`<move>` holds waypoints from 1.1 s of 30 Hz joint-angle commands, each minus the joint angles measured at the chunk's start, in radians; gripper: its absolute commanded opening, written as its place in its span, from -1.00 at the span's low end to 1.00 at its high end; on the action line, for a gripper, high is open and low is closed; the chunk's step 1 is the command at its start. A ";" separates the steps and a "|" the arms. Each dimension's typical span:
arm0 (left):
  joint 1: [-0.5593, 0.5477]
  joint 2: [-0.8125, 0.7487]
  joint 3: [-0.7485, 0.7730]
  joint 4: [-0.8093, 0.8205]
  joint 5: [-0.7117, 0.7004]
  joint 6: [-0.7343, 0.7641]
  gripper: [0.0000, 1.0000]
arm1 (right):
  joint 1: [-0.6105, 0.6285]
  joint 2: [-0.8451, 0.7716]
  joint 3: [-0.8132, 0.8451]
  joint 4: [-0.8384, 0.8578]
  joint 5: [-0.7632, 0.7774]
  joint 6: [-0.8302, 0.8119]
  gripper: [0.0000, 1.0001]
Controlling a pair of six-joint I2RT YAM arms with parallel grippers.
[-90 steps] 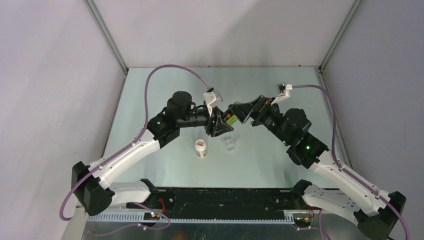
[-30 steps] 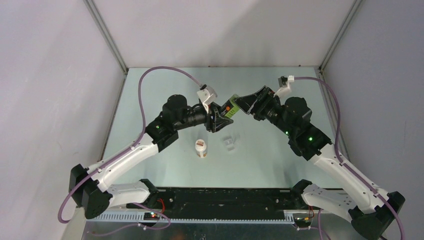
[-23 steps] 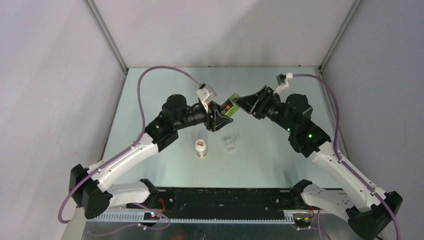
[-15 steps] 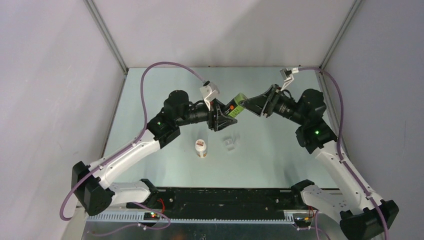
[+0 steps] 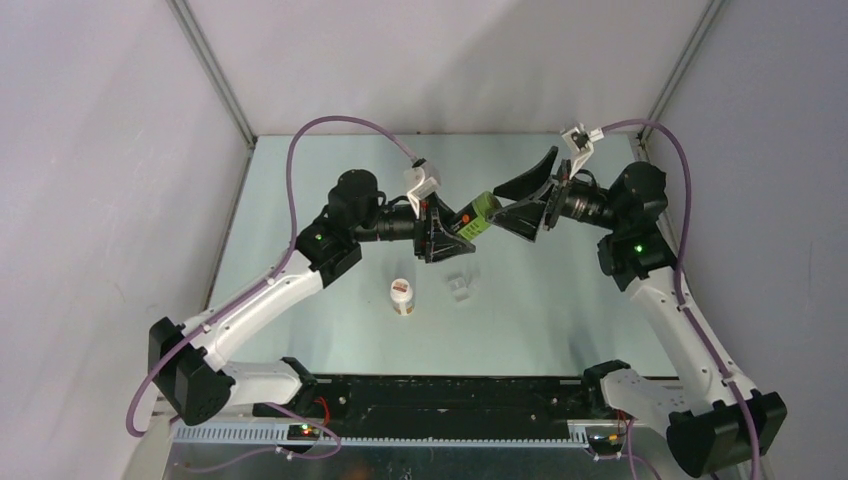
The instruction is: Sort the pills into containers
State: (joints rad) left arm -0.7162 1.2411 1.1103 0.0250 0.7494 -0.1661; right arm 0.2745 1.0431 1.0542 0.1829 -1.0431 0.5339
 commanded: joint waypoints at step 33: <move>0.008 0.020 -0.004 0.169 0.063 -0.088 -1.00 | 0.142 -0.207 -0.102 0.020 0.185 -0.093 -0.34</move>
State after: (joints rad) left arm -0.7219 1.2739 1.1019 0.1474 0.7372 -0.2123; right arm 0.4721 0.8558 0.9527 0.0601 -0.4572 0.6212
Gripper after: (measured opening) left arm 0.560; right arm 0.554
